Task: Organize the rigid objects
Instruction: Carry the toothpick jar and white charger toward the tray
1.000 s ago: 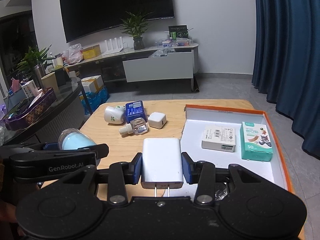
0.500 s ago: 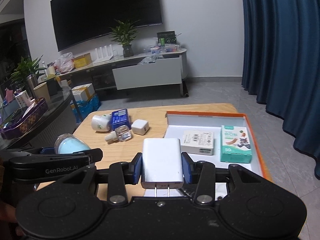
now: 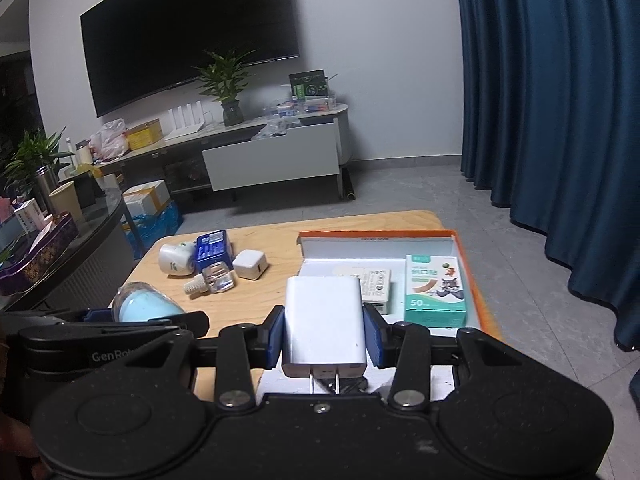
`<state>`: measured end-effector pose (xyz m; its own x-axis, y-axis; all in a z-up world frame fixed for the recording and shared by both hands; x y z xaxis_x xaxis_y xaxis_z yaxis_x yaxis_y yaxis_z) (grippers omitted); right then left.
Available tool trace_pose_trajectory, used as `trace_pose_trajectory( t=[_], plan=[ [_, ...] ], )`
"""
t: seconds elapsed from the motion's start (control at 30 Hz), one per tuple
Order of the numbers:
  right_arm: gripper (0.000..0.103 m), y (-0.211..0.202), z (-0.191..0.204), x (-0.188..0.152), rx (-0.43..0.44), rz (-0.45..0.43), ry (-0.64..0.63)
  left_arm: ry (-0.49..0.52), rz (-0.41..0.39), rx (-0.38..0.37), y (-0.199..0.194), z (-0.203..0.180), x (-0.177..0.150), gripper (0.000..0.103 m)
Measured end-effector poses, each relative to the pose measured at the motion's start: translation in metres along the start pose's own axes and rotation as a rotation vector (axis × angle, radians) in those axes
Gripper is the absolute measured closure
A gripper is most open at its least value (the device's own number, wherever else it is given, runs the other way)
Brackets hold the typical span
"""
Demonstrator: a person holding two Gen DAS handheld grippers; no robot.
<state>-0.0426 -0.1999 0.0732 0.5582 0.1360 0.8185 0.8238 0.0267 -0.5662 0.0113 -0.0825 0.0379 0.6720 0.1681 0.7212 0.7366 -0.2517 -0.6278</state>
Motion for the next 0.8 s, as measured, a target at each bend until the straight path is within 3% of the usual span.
trace_pose_trajectory(
  t=[0.8],
  plan=[
    [0.053, -0.002, -0.039, -0.006, -0.067, -0.019, 0.072, 0.063, 0.022, -0.035, 0.011, -0.034, -0.001, 0.021]
  ],
)
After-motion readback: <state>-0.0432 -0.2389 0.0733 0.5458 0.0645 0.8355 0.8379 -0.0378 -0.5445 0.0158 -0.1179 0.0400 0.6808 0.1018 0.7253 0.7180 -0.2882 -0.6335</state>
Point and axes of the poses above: each gripper's, at about its wrist camera, not at the fingertips, and y roughly the way its jaws point, z to its left, x to its top, the point moved 1 cm from there along y, roughly the way its jaws point, and after that the axes turned 14 degrees about -y, right-handed, at the moved point
